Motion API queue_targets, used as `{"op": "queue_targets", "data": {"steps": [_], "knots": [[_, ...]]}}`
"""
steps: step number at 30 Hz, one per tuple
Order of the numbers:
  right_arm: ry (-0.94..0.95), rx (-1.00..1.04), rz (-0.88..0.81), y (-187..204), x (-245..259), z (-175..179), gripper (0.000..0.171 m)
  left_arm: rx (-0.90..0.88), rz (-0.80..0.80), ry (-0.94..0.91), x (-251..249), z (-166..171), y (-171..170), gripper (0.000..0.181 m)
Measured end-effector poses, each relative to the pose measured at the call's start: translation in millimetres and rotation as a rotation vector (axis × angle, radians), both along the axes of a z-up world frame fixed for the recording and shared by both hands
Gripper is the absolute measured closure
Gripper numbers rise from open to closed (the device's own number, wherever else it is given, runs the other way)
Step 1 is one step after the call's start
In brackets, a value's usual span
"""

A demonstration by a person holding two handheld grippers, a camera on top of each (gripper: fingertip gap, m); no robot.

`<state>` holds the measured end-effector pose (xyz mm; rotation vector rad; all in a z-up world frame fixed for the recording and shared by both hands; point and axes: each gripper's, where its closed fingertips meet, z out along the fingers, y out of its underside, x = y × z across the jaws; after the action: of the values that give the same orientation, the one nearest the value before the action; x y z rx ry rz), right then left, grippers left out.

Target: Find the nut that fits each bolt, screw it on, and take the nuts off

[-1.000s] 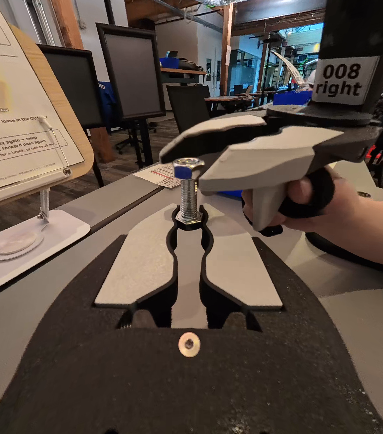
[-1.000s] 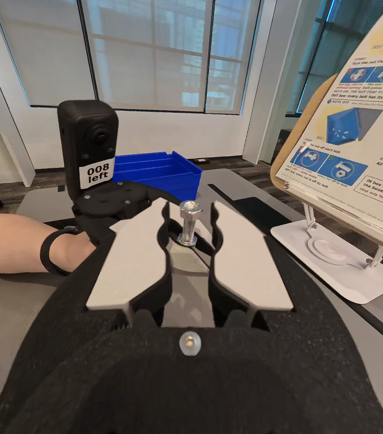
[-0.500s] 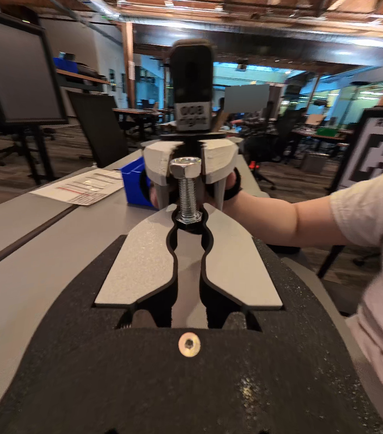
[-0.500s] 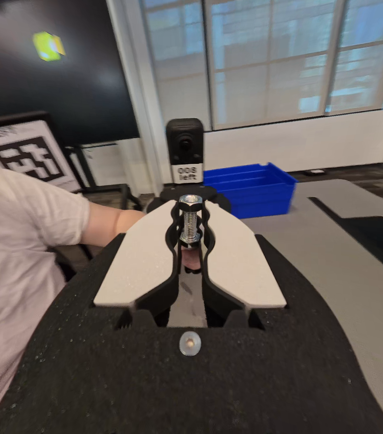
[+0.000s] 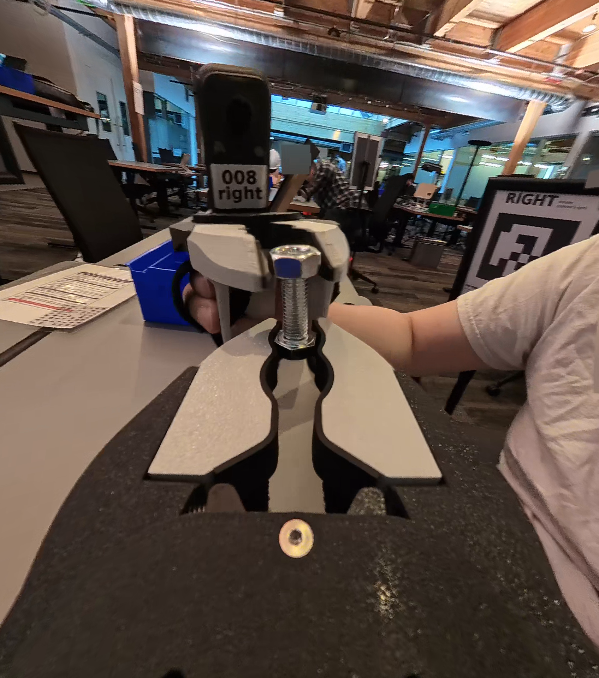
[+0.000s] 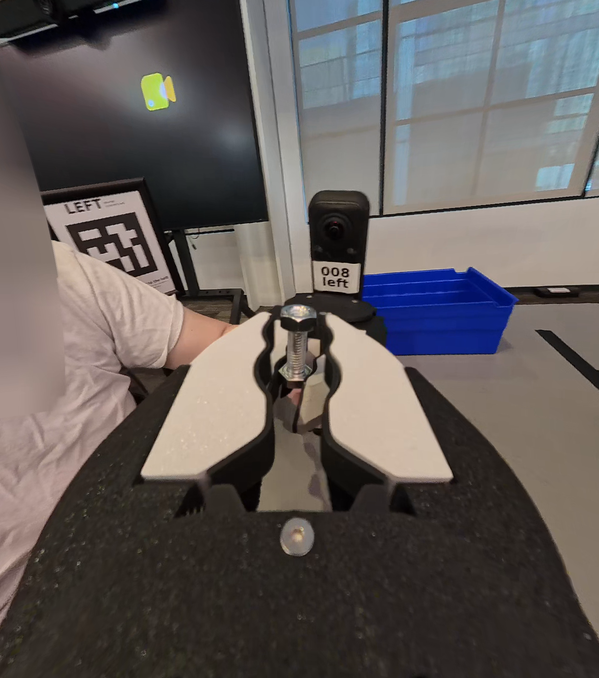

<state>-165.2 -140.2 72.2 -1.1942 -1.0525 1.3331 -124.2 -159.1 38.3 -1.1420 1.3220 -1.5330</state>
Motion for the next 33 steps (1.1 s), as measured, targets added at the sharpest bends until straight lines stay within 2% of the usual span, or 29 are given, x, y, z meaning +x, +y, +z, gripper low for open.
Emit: {"op": "queue_targets", "data": {"steps": [2, 4, 9, 12, 19, 20, 21, 24, 27, 33], "knots": [[0.009, -0.003, -0.070, 8, 1, 5, 0.134, 0.028, 0.101, 0.012, 2, -2, 13, 0.166], [0.021, 0.007, -0.171, 17, 3, 10, 0.131, 0.065, 0.252, 0.027, 1, -5, 33, 0.167], [-0.125, 0.140, -0.589, 49, 6, 4, 0.129, 0.181, 0.646, 0.097, -16, -14, 84, 0.166], [-0.169, 0.156, -0.712, 55, 3, -2, 0.131, 0.208, 0.709, 0.112, -17, -17, 87, 0.167], [-0.199, 0.090, -0.762, 61, -4, -20, 0.140, 0.223, 0.731, 0.144, -12, -24, 84, 0.166], [-0.202, 0.086, -0.764, 61, -3, -21, 0.145, 0.224, 0.725, 0.142, -12, -24, 83, 0.166], [-0.199, 0.088, -0.751, 60, -4, -21, 0.152, 0.225, 0.722, 0.142, -11, -24, 82, 0.166], [-0.190, 0.107, -0.711, 57, -5, -17, 0.152, 0.224, 0.699, 0.130, -10, -21, 79, 0.166], [-0.204, 0.110, -0.598, 51, -5, -14, 0.152, 0.173, 0.579, 0.093, -6, -16, 68, 0.167], [-0.079, 0.027, -0.065, 8, 4, -4, 0.152, 0.062, 0.169, 0.013, 8, -6, 14, 0.167]]}}
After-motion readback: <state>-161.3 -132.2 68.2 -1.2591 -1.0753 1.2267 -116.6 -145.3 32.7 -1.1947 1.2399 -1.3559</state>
